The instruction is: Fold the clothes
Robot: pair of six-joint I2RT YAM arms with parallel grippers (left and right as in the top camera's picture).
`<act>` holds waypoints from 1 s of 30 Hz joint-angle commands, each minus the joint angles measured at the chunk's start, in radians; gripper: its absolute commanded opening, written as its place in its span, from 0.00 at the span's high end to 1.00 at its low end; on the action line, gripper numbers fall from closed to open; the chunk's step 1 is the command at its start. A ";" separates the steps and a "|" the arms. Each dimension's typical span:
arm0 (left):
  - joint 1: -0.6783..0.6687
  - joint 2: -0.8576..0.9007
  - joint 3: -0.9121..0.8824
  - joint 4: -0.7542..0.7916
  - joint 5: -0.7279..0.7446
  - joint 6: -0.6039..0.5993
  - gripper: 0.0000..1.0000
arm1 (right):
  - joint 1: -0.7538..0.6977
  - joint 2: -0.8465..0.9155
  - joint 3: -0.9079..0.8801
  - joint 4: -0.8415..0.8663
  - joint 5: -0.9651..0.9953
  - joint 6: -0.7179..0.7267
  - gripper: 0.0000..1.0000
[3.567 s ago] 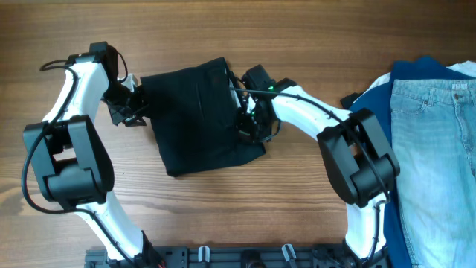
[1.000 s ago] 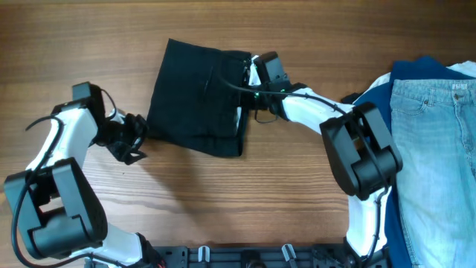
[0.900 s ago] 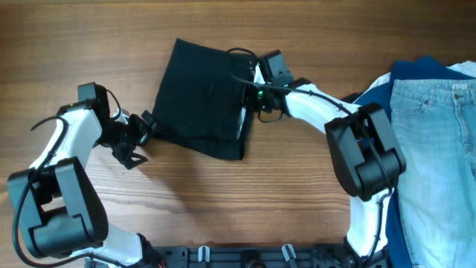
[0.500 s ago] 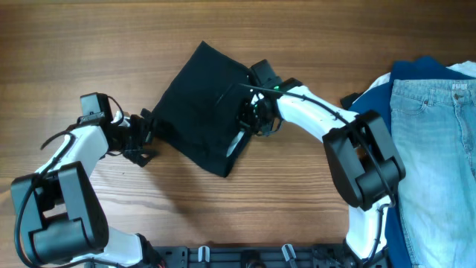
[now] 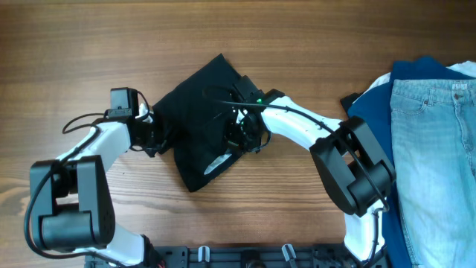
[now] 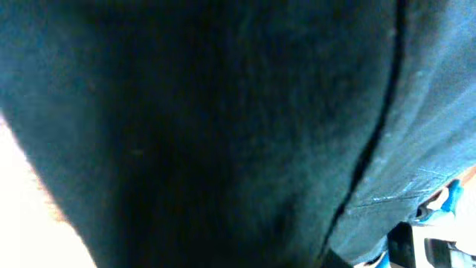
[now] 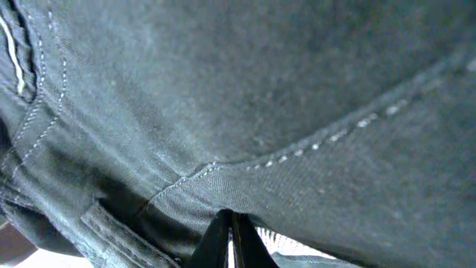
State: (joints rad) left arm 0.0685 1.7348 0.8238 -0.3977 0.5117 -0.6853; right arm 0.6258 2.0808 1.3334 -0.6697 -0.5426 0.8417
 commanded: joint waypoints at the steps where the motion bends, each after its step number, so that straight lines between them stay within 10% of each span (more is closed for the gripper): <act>1: -0.007 0.057 -0.032 0.016 -0.096 0.110 0.96 | 0.015 -0.032 -0.031 -0.028 0.079 -0.031 0.96; 12: 0.220 -0.037 0.276 0.036 0.109 0.101 0.96 | 0.014 -0.455 -0.030 -0.063 0.496 -0.054 0.96; 30: 0.696 0.218 0.405 0.037 -0.180 0.341 0.95 | 0.007 -0.509 -0.030 -0.106 0.514 -0.053 0.96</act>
State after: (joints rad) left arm 0.7250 1.9251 1.2221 -0.3233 0.3649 -0.4324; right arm 0.6361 1.5772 1.2999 -0.7742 -0.0624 0.8001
